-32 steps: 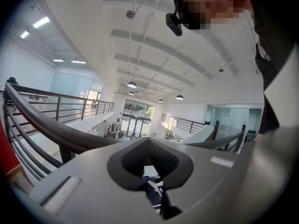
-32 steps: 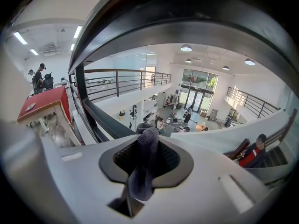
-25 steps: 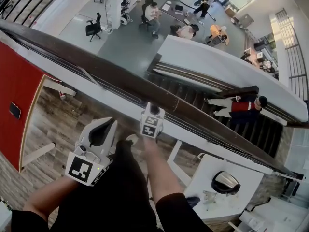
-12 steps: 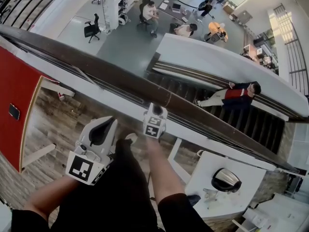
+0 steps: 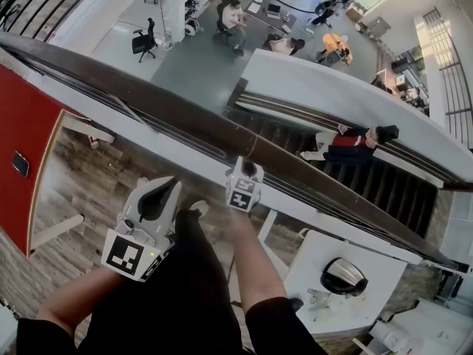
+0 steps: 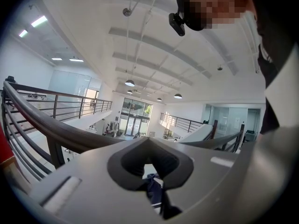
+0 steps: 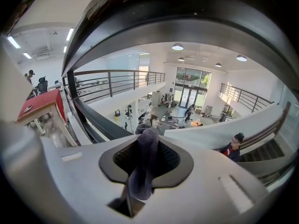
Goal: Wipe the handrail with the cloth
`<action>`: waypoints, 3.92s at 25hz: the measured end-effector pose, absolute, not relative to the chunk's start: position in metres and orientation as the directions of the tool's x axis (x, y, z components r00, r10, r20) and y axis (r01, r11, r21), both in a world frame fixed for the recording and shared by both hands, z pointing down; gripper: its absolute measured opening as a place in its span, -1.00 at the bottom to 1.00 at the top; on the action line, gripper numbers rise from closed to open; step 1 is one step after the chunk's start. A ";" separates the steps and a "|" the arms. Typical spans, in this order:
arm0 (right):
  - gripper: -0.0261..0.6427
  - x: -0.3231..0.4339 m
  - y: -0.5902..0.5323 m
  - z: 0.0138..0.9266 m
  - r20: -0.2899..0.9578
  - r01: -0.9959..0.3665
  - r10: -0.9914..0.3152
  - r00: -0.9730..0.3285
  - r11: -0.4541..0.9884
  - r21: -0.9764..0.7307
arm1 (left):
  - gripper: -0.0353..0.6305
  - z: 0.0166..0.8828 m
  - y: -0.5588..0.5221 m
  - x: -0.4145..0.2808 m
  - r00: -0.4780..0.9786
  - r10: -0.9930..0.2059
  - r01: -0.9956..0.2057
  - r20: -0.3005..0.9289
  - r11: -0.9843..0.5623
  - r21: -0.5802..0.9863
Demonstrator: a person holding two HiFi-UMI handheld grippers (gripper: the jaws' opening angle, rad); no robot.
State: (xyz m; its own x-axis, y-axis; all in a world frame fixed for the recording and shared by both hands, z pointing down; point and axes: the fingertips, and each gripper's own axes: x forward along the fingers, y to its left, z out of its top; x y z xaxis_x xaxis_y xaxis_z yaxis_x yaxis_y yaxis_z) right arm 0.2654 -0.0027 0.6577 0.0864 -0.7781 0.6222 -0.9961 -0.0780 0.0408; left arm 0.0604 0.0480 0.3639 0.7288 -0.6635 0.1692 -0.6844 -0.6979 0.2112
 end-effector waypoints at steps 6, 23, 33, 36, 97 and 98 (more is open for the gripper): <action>-0.72 0.283 0.009 0.657 0.624 -0.994 -0.774 0.110 -0.095 0.057 | -0.90 0.363 0.055 0.073 0.747 -0.645 -0.665 0.161 -0.715 0.218; -0.72 0.330 0.039 0.655 0.628 -0.982 -0.756 0.186 -0.156 0.103 | -0.90 0.365 0.066 0.100 0.792 -0.592 -0.610 0.148 -0.757 0.237; -0.72 0.337 0.050 0.653 0.635 -0.970 -0.745 0.205 -0.243 0.028 | -0.90 0.370 0.053 0.077 0.809 -0.564 -0.587 0.163 -0.766 0.264; -0.72 0.302 0.043 0.643 0.616 -0.978 -0.769 0.173 -0.210 0.013 | -0.90 0.374 0.050 0.064 0.815 -0.549 -0.580 0.185 -0.769 0.270; -0.72 -0.014 -0.150 0.802 0.755 -0.990 -0.648 -0.094 -0.016 -0.137 | -0.90 0.447 -0.084 -0.135 0.746 -0.598 -0.665 0.294 -0.691 0.283; -0.72 -0.012 -0.148 0.802 0.755 -0.990 -0.649 -0.091 -0.024 -0.140 | -0.90 0.447 -0.083 -0.135 0.746 -0.597 -0.665 0.296 -0.692 0.281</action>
State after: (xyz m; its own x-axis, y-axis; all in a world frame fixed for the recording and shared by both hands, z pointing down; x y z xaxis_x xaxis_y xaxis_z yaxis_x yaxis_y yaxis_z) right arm -0.0116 -0.1480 0.8020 -0.0910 -0.6489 0.7554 -0.9899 -0.0241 -0.1400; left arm -0.1345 -0.0827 0.4467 0.7459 -0.5966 0.2962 -0.6650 -0.6921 0.2807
